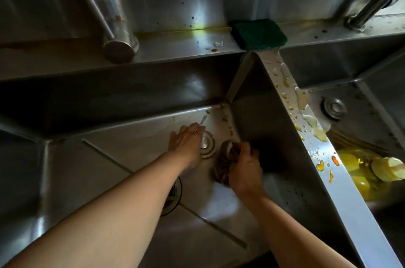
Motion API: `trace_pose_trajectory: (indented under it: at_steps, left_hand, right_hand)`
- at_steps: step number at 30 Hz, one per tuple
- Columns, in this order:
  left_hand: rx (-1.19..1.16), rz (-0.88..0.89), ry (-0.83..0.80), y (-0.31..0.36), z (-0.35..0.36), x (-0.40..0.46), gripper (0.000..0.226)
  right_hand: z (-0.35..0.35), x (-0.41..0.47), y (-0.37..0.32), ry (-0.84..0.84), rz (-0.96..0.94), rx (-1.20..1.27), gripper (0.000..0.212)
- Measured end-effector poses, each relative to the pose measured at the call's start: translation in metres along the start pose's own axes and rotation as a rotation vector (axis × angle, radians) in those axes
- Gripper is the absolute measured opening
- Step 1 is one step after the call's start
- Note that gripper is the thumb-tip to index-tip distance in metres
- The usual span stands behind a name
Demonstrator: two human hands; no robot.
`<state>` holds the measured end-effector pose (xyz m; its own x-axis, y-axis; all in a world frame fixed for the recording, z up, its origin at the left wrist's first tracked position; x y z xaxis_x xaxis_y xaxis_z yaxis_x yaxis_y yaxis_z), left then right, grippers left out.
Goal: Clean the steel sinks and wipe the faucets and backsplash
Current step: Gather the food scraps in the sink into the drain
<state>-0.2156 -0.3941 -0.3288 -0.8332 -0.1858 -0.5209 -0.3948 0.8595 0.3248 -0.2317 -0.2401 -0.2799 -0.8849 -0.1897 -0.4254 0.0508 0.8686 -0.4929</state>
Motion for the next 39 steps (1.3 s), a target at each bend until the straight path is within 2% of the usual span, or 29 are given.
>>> trace_pose_trajectory:
  at_steps: [2, 4, 9, 13, 17, 21, 23, 26, 27, 29, 34, 39]
  left_hand:
    - [0.078, 0.027, -0.06, 0.012, 0.011, 0.014, 0.102]
    - [0.182, 0.068, -0.05, 0.02, 0.016, 0.023, 0.11]
    - [0.306, 0.124, 0.031, 0.024, 0.012, 0.023, 0.092]
    - [0.133, 0.114, 0.139, 0.014, -0.004, -0.008, 0.093]
    - [-0.079, 0.089, 0.339, -0.009, -0.02, -0.064, 0.095]
    - [-0.158, 0.047, 0.278, -0.031, -0.001, -0.096, 0.093]
    - [-0.23, 0.03, 0.352, -0.041, -0.005, -0.106, 0.093]
    - [-0.242, 0.071, 0.339, -0.038, -0.005, -0.11, 0.092]
    - [-0.258, 0.068, 0.343, -0.04, -0.006, -0.112, 0.09]
    - [-0.309, 0.036, 0.392, -0.048, -0.017, -0.113, 0.09]
    - [-0.258, -0.11, 0.439, -0.082, -0.038, -0.101, 0.099]
    - [-0.175, -0.298, 0.361, -0.127, -0.047, -0.066, 0.103]
  right_hand:
    - [-0.001, 0.008, 0.006, -0.011, 0.015, 0.001, 0.049]
    - [-0.001, 0.013, 0.009, -0.016, 0.025, -0.005, 0.051]
    - [0.001, 0.018, 0.005, -0.032, 0.015, -0.022, 0.055]
    - [0.0, 0.012, -0.001, -0.028, 0.009, -0.03, 0.053]
    - [0.004, -0.001, -0.012, -0.05, -0.001, 0.035, 0.052]
    - [0.014, -0.009, -0.019, -0.045, 0.019, 0.145, 0.044]
    - [0.017, -0.011, -0.019, -0.048, 0.059, 0.226, 0.044]
    - [0.017, -0.011, -0.018, -0.031, 0.077, 0.348, 0.024]
    - [0.016, -0.01, -0.022, -0.015, 0.033, 0.268, 0.018]
    - [0.012, -0.006, -0.025, 0.009, -0.026, 0.174, 0.022]
    - [0.014, 0.021, -0.04, 0.016, -0.135, -0.137, 0.059]
    - [0.021, 0.086, -0.065, 0.133, -0.229, -0.203, 0.048]
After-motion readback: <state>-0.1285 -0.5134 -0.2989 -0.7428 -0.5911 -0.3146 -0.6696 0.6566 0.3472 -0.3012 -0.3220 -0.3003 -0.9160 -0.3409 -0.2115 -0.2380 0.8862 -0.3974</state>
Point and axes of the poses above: each hand's wrist, its own x-axis towards the middle knuckle, its own z-axis out of the palm, y = z × x, the point moved 10 cm from there along x, towards the middle knuckle
